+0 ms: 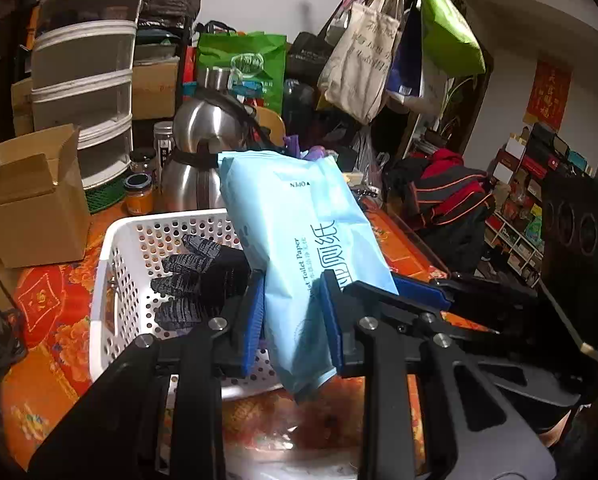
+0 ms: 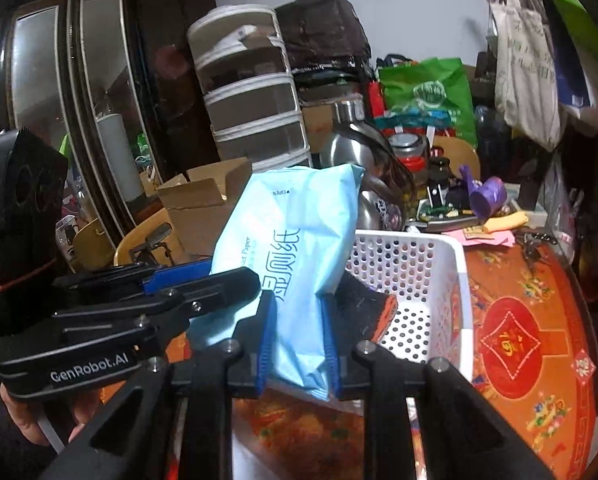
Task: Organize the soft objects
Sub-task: 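Lift the light-blue wet-wipe pack and lower it into the basket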
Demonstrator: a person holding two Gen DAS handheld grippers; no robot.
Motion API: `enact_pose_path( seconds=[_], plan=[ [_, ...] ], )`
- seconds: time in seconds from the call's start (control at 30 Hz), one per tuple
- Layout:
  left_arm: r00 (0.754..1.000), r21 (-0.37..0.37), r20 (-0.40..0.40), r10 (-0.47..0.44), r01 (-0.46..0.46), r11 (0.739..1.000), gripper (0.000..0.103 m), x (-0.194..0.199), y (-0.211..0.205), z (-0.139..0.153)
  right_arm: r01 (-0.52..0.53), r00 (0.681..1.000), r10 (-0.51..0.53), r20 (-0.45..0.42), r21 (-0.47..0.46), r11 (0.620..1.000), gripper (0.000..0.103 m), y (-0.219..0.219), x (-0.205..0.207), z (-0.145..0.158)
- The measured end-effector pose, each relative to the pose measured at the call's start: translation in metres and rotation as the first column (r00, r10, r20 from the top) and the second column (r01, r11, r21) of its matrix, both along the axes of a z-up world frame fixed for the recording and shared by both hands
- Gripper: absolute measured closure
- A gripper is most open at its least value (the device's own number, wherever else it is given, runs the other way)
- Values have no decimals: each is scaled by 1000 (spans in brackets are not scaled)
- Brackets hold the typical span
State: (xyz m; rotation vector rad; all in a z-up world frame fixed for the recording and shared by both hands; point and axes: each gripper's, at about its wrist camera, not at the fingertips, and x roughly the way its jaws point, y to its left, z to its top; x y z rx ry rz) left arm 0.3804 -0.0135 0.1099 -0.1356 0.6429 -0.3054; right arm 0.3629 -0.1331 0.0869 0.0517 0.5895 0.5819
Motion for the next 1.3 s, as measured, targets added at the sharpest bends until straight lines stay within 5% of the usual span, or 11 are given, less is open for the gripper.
enact_pose_path(
  seconds=[0.83,0.93,1.03,1.07,1.1,1.3],
  plan=[
    [986,-75,-159,51,-64,995,77,77,37,-79,5,997,-9,-75,-44,999,82,21,57,-56],
    [989,-87,-132,69,-81,993,56,72,47,-76,11,997,-14,-70,-44,999,81,18,55,-57],
    [992,-79,-91,93,-100,992,26,65,52,-67,29,998,-31,-62,-32,999,58,10,54,-54],
    [992,-72,-75,99,-104,992,23,63,53,-63,37,997,-39,-60,-34,999,34,9,53,-53],
    [993,-67,-63,103,-107,992,21,60,54,-60,47,998,-49,-45,-39,998,28,8,51,-51],
    [989,-68,-57,137,-141,988,16,52,64,-50,85,996,-86,-27,-38,996,26,0,49,-44]
  ],
)
